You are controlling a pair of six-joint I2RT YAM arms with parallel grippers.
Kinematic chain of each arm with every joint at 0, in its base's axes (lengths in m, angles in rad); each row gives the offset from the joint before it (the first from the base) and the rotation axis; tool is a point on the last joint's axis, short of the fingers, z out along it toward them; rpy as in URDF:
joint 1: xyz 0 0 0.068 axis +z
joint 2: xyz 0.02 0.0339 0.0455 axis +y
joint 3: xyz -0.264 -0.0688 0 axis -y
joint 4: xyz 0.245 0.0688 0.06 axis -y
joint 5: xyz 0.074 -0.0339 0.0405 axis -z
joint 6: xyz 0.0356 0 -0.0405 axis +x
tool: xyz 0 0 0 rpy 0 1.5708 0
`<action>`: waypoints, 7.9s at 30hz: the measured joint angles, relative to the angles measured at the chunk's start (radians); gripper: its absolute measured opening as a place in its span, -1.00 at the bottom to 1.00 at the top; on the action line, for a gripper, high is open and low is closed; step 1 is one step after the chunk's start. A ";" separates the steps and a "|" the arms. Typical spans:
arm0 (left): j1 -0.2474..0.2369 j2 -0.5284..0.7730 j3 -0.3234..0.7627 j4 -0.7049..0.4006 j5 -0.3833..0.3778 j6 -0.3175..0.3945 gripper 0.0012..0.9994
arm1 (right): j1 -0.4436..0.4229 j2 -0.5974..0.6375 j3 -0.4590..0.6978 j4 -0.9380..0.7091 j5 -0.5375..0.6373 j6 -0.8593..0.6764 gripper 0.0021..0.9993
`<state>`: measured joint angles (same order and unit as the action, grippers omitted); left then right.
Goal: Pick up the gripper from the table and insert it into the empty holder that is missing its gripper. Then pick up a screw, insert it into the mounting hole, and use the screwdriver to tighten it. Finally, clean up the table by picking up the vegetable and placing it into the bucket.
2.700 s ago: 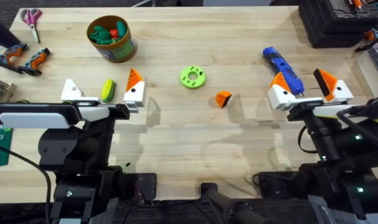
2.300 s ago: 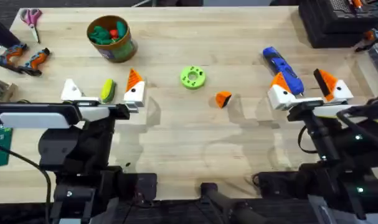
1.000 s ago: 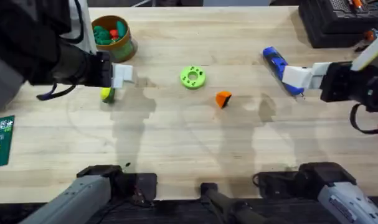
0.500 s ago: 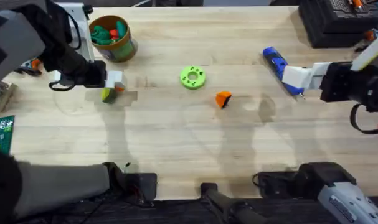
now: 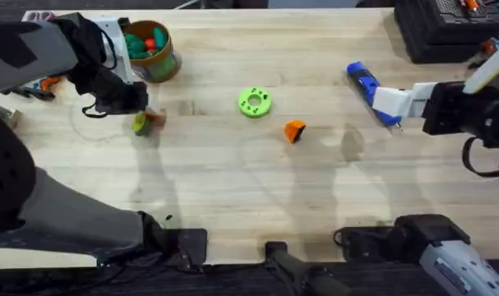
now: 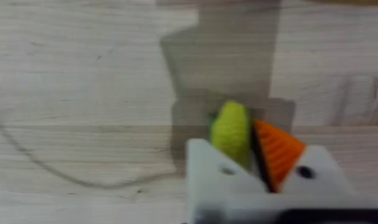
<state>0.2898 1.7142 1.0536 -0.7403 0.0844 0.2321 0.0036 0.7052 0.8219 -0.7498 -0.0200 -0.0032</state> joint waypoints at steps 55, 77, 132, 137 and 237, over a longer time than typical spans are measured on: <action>-0.069 -1.091 -0.580 0.472 0.647 -0.294 0.97 | 0.000 0.000 0.000 0.000 0.000 0.000 0.99; -0.234 -1.706 -1.038 0.670 0.570 -0.325 0.97 | 0.000 0.000 0.000 0.000 0.000 0.000 0.99; -0.295 -1.709 -1.043 0.667 0.711 -0.315 0.97 | 0.000 0.000 0.000 0.000 0.000 0.000 0.99; -0.295 -1.709 -1.043 0.664 0.747 -0.290 0.97 | 0.000 0.000 0.000 0.028 -0.003 0.000 0.99; -0.295 -1.709 -1.042 0.626 1.015 -0.157 0.97 | 0.387 0.706 -0.114 0.792 -1.127 0.457 -0.99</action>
<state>-0.0051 0.0051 0.0113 -0.1148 1.0995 0.0753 0.3910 1.4116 0.7077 0.0425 -1.1471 0.4535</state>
